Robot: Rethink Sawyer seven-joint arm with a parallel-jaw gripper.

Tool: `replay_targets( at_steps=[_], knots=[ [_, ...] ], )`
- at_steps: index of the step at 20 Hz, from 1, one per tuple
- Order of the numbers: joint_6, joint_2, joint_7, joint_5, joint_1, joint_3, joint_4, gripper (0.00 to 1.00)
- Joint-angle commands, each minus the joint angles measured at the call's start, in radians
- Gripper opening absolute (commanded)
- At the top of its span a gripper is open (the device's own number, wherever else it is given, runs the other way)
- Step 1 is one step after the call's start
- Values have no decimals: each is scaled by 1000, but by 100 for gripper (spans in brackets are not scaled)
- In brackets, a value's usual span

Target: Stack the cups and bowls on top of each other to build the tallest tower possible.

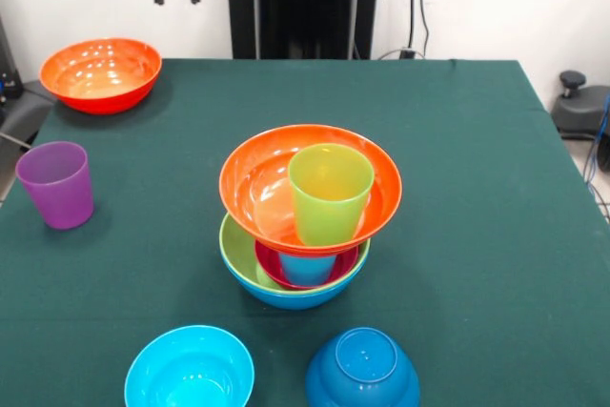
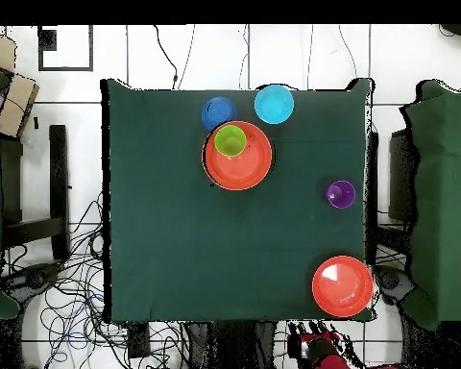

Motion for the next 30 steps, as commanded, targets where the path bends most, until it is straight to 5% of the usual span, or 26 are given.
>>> replay_targets(
  at_steps=[1,9,16,30],
  knots=[
    [-59,115,36,-101,37,-21,-104,100],
    [-12,172,-14,-100,-32,22,-118,100],
    [123,106,-129,46,-110,162,-100,100],
    [253,55,-155,172,-85,275,-140,100]
  ],
)
